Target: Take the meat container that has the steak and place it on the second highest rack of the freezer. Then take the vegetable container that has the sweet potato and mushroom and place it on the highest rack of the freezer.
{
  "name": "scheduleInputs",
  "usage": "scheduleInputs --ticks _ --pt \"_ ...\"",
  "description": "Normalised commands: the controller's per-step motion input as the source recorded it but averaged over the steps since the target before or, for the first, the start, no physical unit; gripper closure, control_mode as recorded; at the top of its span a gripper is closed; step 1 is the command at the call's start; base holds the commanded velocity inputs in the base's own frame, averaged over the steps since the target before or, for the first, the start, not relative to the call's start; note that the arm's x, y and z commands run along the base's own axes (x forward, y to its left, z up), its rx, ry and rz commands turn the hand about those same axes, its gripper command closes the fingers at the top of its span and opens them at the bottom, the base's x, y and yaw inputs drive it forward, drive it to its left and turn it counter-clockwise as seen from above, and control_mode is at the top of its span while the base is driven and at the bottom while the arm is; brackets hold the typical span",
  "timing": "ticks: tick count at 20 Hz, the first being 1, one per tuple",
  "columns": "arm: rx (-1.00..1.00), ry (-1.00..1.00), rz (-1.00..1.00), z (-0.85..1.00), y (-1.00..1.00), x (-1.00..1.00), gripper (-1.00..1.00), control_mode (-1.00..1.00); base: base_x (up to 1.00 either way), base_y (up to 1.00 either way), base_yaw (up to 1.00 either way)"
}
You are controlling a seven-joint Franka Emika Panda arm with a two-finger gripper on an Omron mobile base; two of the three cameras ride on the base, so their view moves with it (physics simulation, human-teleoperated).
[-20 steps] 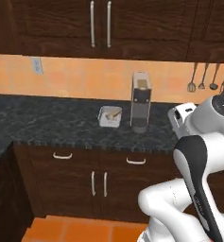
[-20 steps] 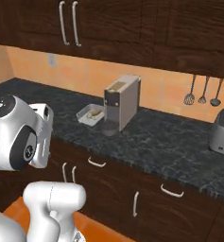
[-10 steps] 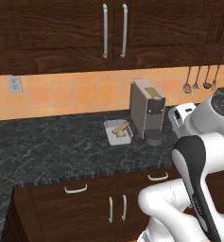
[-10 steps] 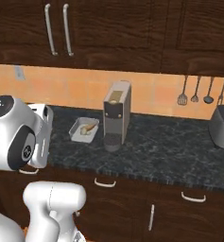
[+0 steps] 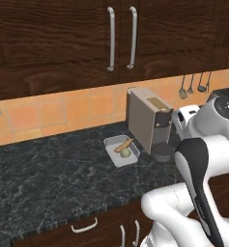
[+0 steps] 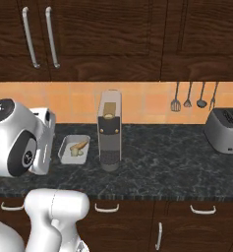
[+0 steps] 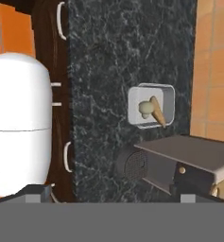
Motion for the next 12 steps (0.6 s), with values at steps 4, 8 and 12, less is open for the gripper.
scheduleInputs --ticks 4,8,12 --pt "-0.03 0.15 0.11 -0.16 0.04 -0.07 -1.0 -1.0 0.0 0.0 0.0" --pt "0.0 0.08 0.3 -0.23 0.01 -0.23 -1.0 -1.0 0.0 0.0 0.0" --pt "0.0 0.02 0.25 -0.16 0.32 0.09 -1.0 -1.0 0.0 0.0 0.0"
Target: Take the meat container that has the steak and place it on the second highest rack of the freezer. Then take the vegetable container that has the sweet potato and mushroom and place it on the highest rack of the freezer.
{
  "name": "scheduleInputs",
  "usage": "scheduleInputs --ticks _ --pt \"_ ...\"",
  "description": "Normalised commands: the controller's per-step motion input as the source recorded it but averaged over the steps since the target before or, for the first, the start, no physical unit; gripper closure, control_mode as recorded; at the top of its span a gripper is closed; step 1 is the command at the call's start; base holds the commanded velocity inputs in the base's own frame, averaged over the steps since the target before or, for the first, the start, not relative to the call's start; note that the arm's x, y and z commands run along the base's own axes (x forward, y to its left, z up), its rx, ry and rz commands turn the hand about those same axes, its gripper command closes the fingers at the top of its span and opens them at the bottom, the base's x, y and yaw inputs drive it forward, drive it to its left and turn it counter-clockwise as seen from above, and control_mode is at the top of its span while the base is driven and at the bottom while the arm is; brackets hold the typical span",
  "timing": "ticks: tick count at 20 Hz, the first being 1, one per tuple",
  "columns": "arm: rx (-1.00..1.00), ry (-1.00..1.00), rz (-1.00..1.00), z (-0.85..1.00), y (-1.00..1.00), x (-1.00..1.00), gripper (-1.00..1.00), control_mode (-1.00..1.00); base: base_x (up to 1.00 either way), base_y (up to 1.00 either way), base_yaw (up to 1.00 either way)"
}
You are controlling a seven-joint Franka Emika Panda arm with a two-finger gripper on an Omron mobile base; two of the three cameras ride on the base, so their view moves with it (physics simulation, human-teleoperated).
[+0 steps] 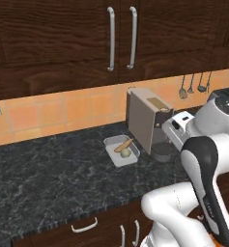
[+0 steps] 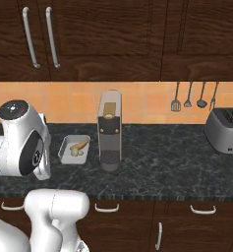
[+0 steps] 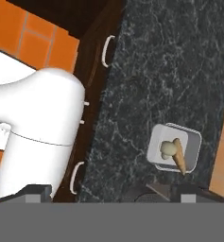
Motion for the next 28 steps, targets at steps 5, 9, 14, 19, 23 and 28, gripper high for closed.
scheduleInputs --ticks 5,9,14,19,23,28 --pt "0.0 0.12 0.09 -0.13 0.5 0.57 -1.0 -1.0 0.0 0.0 0.0" --pt "0.0 0.33 0.05 -0.42 0.06 0.65 -1.0 -1.0 0.0 0.0 0.0" --pt "0.0 0.29 0.02 -0.7 0.1 0.43 -1.0 -1.0 0.0 0.0 0.0" --pt "0.0 0.0 -0.02 -0.61 0.34 0.33 -1.0 -1.0 0.0 0.0 0.0" --pt "0.02 0.0 -0.01 -0.31 0.04 0.59 -1.0 -1.0 0.0 0.0 0.0" --pt "0.01 0.0 -0.04 -0.22 0.02 0.54 -1.0 -1.0 0.0 0.0 0.0"
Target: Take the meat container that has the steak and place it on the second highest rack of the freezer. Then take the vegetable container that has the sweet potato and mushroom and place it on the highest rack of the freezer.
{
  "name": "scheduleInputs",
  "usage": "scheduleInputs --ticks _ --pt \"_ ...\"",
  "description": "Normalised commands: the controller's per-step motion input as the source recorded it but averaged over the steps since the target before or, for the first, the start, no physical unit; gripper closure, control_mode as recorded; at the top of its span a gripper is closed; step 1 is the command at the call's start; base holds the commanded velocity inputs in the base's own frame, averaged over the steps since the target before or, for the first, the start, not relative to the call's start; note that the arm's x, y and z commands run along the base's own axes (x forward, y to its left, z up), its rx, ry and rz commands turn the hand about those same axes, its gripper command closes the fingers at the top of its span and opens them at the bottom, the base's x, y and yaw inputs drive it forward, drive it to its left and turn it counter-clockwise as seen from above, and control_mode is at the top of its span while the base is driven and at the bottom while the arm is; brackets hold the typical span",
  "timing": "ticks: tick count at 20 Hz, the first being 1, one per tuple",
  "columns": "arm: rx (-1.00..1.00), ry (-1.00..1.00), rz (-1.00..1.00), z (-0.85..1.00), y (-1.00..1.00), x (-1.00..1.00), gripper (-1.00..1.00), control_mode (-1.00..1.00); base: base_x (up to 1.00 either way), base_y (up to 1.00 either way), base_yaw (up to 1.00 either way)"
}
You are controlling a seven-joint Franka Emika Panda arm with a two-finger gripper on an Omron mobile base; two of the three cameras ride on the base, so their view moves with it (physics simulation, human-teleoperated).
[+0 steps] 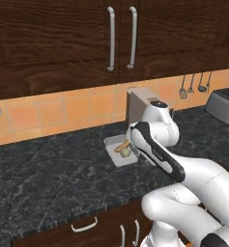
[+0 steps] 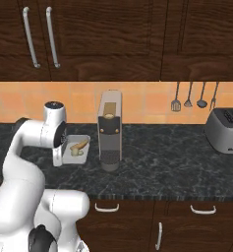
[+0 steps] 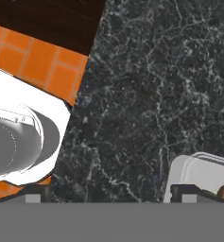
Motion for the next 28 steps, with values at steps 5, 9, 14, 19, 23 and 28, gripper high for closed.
scheduleInputs --ticks 5,9,14,19,23,28 --pt "0.0 0.0 -0.05 -0.34 0.28 0.33 -1.0 -1.0 0.0 0.0 0.0" --pt "0.0 0.0 -0.03 -0.41 0.19 0.37 -1.0 -1.0 0.0 0.0 0.0" --pt "0.0 0.0 0.0 -0.37 0.0 0.33 -1.0 -1.0 0.0 0.0 0.0" --pt "0.0 0.0 0.0 -0.23 0.0 0.47 -1.0 -1.0 0.0 0.0 0.0" --pt "0.0 0.0 0.0 -0.16 0.03 0.51 -1.0 -1.0 0.0 0.0 0.0" --pt "-0.01 0.0 0.0 -0.33 0.25 0.27 -1.0 -1.0 0.0 0.0 0.0"
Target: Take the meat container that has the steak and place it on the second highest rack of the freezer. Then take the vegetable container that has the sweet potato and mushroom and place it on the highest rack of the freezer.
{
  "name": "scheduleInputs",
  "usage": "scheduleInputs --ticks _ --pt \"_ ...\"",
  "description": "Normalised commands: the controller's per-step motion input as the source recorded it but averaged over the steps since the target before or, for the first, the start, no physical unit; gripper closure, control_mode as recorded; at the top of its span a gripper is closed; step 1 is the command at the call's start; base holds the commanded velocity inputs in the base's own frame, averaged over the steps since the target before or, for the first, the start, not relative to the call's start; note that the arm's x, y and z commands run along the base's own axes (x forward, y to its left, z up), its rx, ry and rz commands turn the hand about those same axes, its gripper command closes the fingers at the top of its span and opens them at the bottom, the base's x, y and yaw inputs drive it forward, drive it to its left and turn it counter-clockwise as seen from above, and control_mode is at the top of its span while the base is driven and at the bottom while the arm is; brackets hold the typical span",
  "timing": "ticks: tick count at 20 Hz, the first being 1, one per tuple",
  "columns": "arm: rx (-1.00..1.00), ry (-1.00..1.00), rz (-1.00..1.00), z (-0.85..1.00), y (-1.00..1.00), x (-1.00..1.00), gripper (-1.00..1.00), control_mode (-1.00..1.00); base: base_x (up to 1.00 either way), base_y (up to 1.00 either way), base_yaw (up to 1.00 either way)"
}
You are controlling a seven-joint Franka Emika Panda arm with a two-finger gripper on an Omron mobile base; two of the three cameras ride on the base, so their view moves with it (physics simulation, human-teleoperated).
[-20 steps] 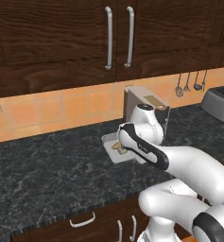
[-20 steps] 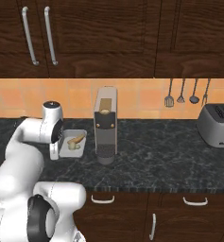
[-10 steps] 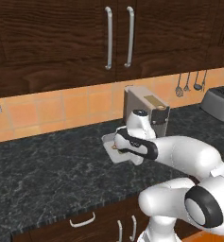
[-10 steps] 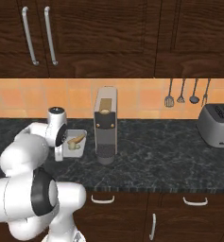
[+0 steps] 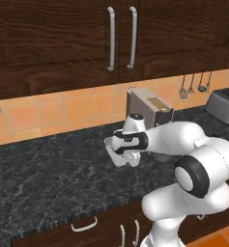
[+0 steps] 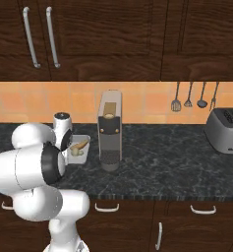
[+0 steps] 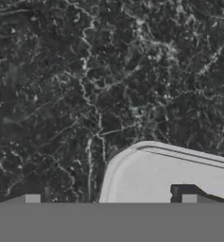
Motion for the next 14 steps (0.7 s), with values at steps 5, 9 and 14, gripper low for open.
scheduleInputs --ticks 5,9,14 --pt "-0.01 0.02 0.0 -0.59 0.2 0.05 -1.0 -1.0 0.0 0.0 0.0" --pt "0.0 0.02 0.0 -0.61 0.0 0.0 -1.0 -1.0 0.0 0.0 0.0" --pt "0.0 0.02 0.0 -0.52 0.05 0.0 1.0 -1.0 0.0 0.0 0.0"
